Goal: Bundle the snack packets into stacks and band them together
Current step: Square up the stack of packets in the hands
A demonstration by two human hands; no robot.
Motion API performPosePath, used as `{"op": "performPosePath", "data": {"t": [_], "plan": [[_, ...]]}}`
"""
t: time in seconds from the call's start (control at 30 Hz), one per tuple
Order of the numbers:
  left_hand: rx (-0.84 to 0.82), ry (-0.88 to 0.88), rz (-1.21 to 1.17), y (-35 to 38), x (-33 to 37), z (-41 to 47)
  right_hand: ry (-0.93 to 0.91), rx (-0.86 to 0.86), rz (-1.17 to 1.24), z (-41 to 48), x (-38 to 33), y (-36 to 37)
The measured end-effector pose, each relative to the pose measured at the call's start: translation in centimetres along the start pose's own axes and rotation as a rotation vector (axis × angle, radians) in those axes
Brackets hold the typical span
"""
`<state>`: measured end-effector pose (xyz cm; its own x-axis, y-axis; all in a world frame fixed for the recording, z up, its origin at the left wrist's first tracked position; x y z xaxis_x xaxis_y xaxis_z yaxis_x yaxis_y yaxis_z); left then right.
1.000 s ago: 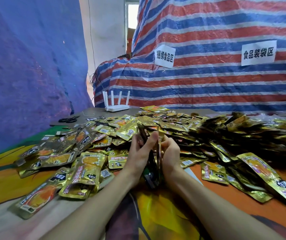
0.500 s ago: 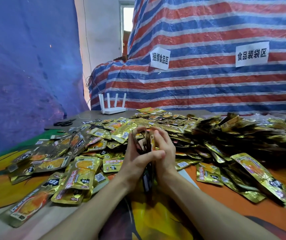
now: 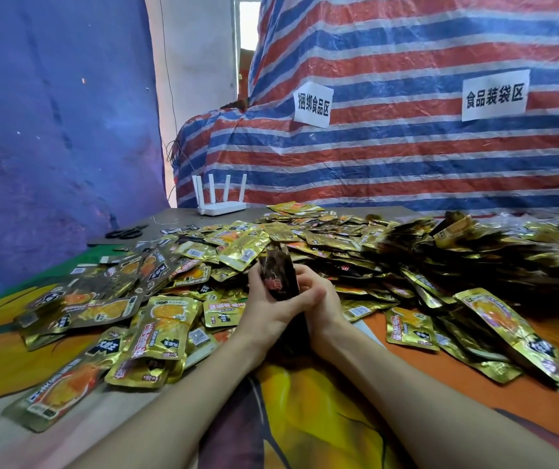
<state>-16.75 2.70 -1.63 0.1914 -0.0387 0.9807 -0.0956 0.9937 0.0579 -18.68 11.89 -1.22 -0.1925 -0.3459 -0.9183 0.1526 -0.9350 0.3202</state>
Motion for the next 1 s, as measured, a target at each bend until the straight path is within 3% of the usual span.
{"op": "performPosePath", "data": {"t": [0.2,0.4,0.53,0.67,0.77,1.0], "plan": [[0.007,0.068,0.158,0.6,1.2,-0.3,-0.056,0.002,0.027,0.4,-0.1,-0.1],[0.006,-0.067,-0.150,-0.3,0.1,-0.7,-0.060,-0.023,0.113,0.5,-0.2,-0.3],[-0.111,-0.098,-0.152,1.2,0.1,-1.0,-0.018,0.105,0.091,0.7,0.2,-1.0],[-0.152,-0.006,-0.014,2.0,0.9,-1.0,0.050,0.231,0.098,1.2,0.0,-2.4],[-0.206,0.055,0.037,2.4,1.5,-0.7,-0.001,0.262,0.076,1.3,-1.8,-3.2],[-0.140,0.089,0.103,3.2,1.6,-0.5,-0.252,0.158,-0.362,0.8,-5.2,-2.8]]}}
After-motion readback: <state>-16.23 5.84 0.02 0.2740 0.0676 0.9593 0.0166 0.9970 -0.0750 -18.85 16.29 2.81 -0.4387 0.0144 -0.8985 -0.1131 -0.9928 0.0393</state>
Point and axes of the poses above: each hand's wrist, its own z-axis towards the middle knuckle, its own y-axis out of the palm, x = y × z, the point moved 7 cm from there along z, towards the middle knuckle, and after that the axes turned 9 degrees about -y, right-handed, at the moved point
